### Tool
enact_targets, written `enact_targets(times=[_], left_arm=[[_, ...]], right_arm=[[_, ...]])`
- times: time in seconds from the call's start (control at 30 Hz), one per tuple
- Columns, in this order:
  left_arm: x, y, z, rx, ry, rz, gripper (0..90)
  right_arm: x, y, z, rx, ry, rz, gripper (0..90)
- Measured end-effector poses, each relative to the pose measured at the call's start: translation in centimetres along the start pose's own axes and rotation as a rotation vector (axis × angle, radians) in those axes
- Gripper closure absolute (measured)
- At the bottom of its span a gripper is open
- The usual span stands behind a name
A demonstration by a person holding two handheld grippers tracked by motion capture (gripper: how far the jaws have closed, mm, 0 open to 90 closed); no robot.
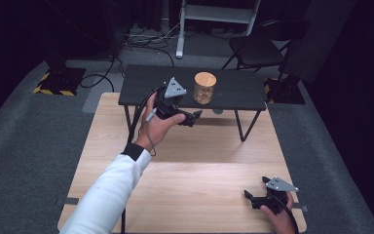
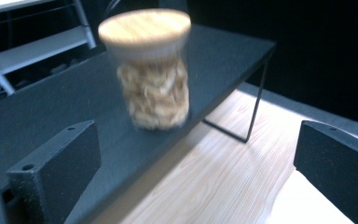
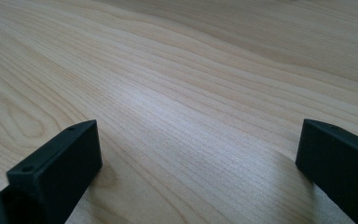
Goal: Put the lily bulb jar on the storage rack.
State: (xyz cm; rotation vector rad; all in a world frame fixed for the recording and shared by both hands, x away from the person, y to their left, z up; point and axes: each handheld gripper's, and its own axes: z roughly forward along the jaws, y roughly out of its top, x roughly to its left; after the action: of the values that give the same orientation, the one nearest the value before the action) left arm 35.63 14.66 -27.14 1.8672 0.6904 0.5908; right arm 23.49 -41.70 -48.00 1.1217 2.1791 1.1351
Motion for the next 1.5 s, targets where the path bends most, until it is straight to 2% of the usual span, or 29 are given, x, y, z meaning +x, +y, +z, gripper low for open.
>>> enact_targets(times=[0.1, 0.2, 0.33, 0.6, 0.67, 0.87, 1.03, 1.1, 1.23, 1.3, 1.43, 1.5], left_arm=[[0.2, -1.6, -0.6, -0.008, -0.039, -0.031, 0.6], [-0.5, -3.4, -1.0, 0.003, -0.021, -0.045, 0.8], [-1.3, -5.5, -1.6, 0.020, -0.004, -0.028, 0.8], [-2.5, -11.4, -2.3, 0.064, 0.020, -0.069, 1.0], [-3.0, -12.5, -2.5, 0.073, 0.030, -0.062, 1.1], [-4.0, -16.0, -2.7, 0.099, 0.036, -0.082, 0.8], [-4.7, -18.4, -2.5, 0.147, 0.025, -0.106, 1.0], [-5.1, -19.2, -2.3, 0.168, 0.022, -0.116, 0.8], [-5.9, -20.2, -1.6, 0.229, 0.019, -0.107, 1.0], [-6.2, -20.4, -1.4, 0.244, 0.020, -0.117, 1.1], [-6.5, -21.1, -1.0, 0.262, 0.002, -0.109, 0.9], [-6.8, -21.3, -0.8, 0.280, 0.011, -0.126, 1.2]], right_arm=[[0.0, 0.0, 0.0, 0.000, 0.003, -0.003, 0.0], [-0.1, 0.0, 0.0, 0.000, 0.005, -0.005, 0.0], [-0.1, 0.0, 0.0, 0.000, 0.004, -0.004, 0.0], [-0.1, 0.0, 0.0, 0.000, 0.005, -0.004, 0.0], [-0.1, 0.0, 0.0, 0.000, 0.005, -0.004, 0.0], [-0.1, 0.0, 0.0, 0.000, 0.005, -0.004, 0.0], [-0.1, 0.0, 0.0, 0.000, 0.005, -0.004, 0.0], [-0.1, 0.0, 0.0, 0.000, 0.005, -0.004, 0.0], [-0.1, 0.0, 0.0, 0.000, 0.006, -0.005, 0.0], [-0.1, 0.0, 0.0, 0.000, 0.006, -0.005, 0.0], [-0.1, 0.0, 0.0, -0.001, 0.010, -0.009, 0.0], [-0.2, 0.0, 0.0, -0.001, 0.012, -0.010, 0.0]])
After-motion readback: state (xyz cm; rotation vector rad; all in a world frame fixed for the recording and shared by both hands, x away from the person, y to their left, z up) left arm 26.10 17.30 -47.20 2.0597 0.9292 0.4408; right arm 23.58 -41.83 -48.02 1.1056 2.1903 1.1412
